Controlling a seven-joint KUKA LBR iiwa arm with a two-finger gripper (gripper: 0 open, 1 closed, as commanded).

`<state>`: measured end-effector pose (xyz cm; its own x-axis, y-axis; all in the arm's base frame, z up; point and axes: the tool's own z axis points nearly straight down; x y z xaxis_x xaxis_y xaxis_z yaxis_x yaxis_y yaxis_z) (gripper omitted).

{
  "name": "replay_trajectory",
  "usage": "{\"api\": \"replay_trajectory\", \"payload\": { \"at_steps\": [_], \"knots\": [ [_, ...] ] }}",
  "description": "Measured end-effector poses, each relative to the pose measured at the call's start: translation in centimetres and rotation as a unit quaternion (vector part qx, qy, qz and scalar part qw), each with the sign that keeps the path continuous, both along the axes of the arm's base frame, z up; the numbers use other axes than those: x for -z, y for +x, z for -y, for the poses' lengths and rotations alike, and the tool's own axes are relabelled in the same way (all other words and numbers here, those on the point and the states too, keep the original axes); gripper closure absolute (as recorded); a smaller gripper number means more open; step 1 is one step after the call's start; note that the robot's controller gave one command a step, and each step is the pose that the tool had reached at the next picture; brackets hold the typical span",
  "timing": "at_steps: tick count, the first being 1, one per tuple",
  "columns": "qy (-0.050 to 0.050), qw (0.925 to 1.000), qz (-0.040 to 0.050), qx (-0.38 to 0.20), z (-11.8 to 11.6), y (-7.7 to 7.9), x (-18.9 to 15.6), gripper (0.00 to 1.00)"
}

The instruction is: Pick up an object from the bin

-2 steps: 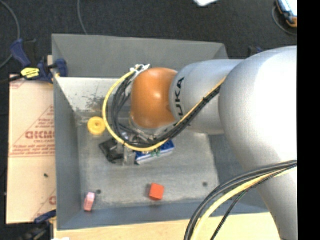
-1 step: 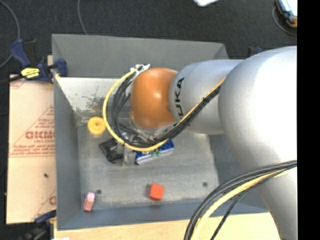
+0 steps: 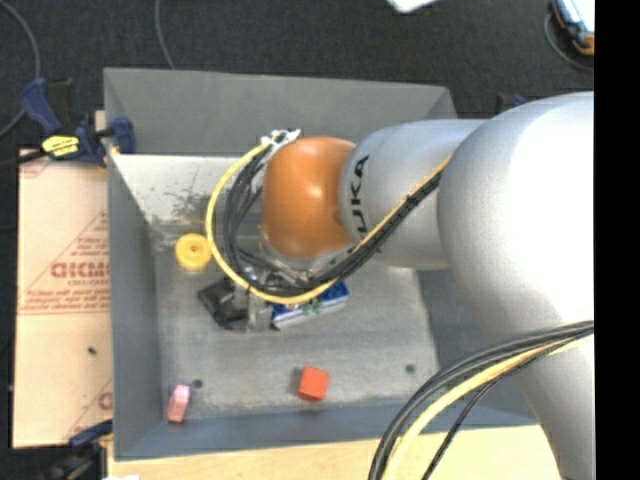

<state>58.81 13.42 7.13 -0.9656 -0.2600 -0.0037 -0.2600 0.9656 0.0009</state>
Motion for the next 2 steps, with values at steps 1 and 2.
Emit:
{"api": "replay_trajectory", "payload": {
  "at_steps": [1, 2],
  "knots": [
    [0.0, 1.0, 0.0005, 0.002, 1.05, 0.16, -0.38, 1.0],
    [0.0, 1.0, -0.0018, -0.004, 1.07, -0.18, -0.06, 1.0]
  ]
}}
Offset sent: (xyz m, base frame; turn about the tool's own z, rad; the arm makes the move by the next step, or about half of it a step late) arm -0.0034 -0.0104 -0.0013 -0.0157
